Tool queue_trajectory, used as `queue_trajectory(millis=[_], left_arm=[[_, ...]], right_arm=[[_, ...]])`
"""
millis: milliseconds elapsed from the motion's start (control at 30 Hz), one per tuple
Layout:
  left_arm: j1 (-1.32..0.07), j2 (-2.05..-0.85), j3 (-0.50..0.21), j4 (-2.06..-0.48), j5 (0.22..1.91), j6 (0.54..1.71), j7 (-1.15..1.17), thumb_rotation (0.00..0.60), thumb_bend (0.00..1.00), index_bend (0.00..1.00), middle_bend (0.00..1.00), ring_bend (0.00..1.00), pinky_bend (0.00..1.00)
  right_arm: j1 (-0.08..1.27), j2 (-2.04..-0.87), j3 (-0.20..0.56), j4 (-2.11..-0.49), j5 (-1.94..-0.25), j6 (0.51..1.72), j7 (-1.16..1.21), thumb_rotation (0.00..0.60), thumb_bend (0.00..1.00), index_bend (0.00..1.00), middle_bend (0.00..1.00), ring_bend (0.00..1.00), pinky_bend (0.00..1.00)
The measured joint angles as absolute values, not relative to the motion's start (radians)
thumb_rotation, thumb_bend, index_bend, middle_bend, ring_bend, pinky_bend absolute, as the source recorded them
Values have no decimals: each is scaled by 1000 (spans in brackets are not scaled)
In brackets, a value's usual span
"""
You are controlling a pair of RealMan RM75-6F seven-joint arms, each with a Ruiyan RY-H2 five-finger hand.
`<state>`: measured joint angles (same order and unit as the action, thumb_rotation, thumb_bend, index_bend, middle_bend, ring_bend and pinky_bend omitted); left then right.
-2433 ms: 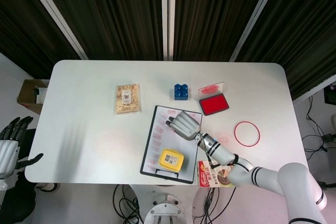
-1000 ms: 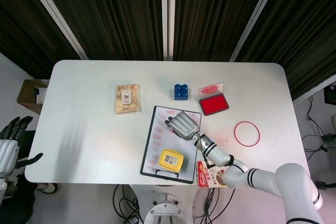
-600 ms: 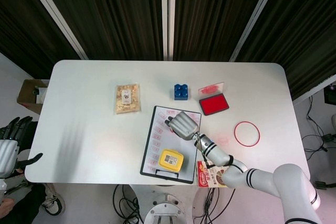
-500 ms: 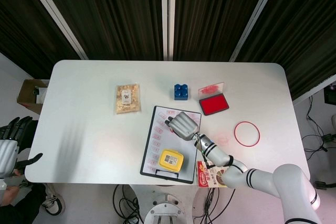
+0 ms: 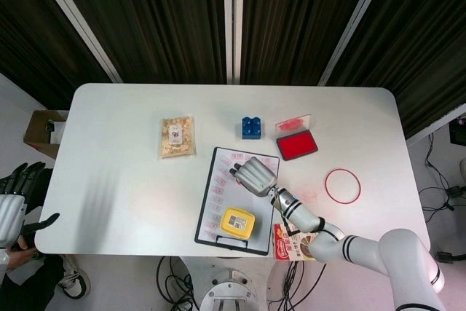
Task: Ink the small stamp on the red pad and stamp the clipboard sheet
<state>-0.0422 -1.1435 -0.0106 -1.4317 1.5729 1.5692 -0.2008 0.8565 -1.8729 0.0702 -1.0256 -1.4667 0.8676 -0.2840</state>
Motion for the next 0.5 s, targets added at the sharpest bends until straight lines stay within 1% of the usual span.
queue_trajectory(millis=[367, 500], left_arm=[[-41, -1141, -11, -1433, 1574, 1572, -201, 600, 0, 66, 83, 52, 159], [-40, -1139, -11, -1434, 1573, 1574, -201, 600, 0, 65, 83, 52, 159]], right_arm=[[852, -1874, 67, -1022, -1472, 874, -288, 600, 452, 1000, 867, 855, 1000], [849, -1876, 71, -1020, -1481, 900, -287, 600, 450, 1000, 867, 855, 1000]])
